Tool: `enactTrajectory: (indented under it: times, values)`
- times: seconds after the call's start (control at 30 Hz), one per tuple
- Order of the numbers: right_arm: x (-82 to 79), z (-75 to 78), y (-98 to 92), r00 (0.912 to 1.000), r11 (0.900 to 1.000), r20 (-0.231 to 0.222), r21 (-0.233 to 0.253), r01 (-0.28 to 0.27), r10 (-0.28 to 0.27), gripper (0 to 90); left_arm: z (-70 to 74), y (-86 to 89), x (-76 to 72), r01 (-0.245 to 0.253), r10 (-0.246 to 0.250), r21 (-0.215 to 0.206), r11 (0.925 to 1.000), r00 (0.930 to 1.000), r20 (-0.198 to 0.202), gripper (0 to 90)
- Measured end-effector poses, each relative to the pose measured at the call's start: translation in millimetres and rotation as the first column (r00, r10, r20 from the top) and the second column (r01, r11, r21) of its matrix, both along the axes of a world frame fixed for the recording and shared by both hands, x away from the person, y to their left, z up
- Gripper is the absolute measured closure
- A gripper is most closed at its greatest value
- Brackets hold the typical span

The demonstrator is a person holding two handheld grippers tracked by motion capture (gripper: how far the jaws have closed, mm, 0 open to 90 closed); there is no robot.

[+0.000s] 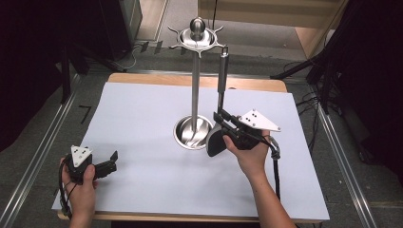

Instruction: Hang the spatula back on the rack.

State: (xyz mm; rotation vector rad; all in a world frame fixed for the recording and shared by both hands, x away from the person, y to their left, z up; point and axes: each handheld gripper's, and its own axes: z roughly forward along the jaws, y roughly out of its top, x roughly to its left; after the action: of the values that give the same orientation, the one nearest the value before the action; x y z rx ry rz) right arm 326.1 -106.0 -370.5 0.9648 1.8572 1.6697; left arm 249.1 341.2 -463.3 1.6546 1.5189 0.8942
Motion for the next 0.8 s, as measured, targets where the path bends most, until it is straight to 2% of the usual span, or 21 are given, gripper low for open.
enactTrajectory:
  times: [0.47,0.63,0.8]
  values:
    - [6.7,2.5,-0.4,0.9992,1.0,-0.031,-0.003,0.023,-0.024,73.7,-0.5,-0.1,0.5,-0.003,0.003,-0.007,1.0,1.0,0.006,0.4]
    - [6.6,4.1,-3.2,0.999,1.0,-0.038,0.017,0.026,-0.026,66.6,-0.5,-0.1,0.5,-0.002,0.002,-0.006,1.0,1.0,0.005,0.5]
    - [6.3,4.3,-5.3,0.9977,0.999,-0.052,0.008,0.044,-0.043,59.3,-0.4,0.0,0.5,-0.002,0.002,-0.006,1.0,1.0,0.004,0.4]
